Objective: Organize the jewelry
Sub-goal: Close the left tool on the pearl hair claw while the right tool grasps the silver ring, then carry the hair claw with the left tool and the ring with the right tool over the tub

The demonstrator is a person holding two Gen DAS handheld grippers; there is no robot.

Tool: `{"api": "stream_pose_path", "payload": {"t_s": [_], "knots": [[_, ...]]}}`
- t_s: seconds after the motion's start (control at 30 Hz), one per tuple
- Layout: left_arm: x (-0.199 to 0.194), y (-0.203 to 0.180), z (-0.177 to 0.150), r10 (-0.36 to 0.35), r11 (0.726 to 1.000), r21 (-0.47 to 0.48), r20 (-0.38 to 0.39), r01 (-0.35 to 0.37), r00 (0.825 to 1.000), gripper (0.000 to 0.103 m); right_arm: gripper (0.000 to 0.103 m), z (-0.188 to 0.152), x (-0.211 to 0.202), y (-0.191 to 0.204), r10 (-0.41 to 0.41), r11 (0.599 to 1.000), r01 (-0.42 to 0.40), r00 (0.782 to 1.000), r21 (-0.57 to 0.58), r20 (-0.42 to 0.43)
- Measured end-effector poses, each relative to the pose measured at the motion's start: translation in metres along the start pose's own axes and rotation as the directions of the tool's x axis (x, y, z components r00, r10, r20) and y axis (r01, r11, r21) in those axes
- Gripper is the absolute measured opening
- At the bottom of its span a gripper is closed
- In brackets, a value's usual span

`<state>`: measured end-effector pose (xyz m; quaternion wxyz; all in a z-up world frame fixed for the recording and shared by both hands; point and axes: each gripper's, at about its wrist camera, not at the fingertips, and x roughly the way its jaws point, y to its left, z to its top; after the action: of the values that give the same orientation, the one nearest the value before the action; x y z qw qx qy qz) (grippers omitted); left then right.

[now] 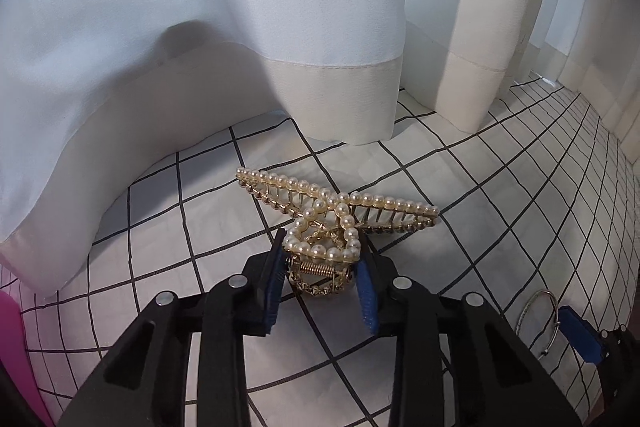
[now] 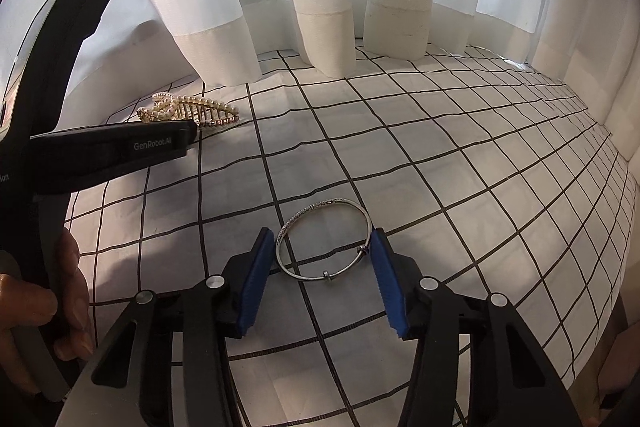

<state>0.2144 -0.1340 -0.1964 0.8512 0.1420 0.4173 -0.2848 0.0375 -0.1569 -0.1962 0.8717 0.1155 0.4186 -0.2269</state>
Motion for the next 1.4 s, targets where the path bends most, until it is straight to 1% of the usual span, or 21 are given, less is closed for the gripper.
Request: {"api": "stream_pose_path", "payload": {"t_s": [0.2, 0.37, 0.73, 1.1, 1.4], "knots": [[-0.009, -0.002, -0.01, 0.016, 1.0, 0.012, 0.02, -0.016, 1.0, 0.031, 0.048, -0.002, -0.005, -0.003, 0.017, 1.0, -0.018, 1.0, 0.022, 0.016], [-0.014, -0.006, -0.013, 0.015, 1.0, -0.01, 0.036, -0.014, 0.999, 0.031, 0.048, -0.001, -0.009, -0.006, 0.029, 0.999, -0.03, 0.999, 0.027, 0.036], [-0.036, 0.001, -0.019, 0.012, 0.999, -0.042, 0.058, -0.009, 0.998, 0.031, 0.048, 0.0, -0.025, -0.013, 0.06, 0.998, -0.063, 0.996, 0.031, 0.068], [-0.06, 0.016, -0.026, -0.012, 0.994, -0.111, 0.065, 0.02, 0.998, 0.031, 0.048, 0.0, -0.036, -0.019, 0.103, 0.994, -0.104, 0.993, 0.018, 0.065], [-0.079, 0.02, -0.033, -0.003, 0.988, -0.152, 0.062, 0.012, 0.998, 0.031, 0.048, 0.005, -0.049, -0.027, 0.133, 0.991, -0.134, 0.989, 0.0, 0.068]]}}
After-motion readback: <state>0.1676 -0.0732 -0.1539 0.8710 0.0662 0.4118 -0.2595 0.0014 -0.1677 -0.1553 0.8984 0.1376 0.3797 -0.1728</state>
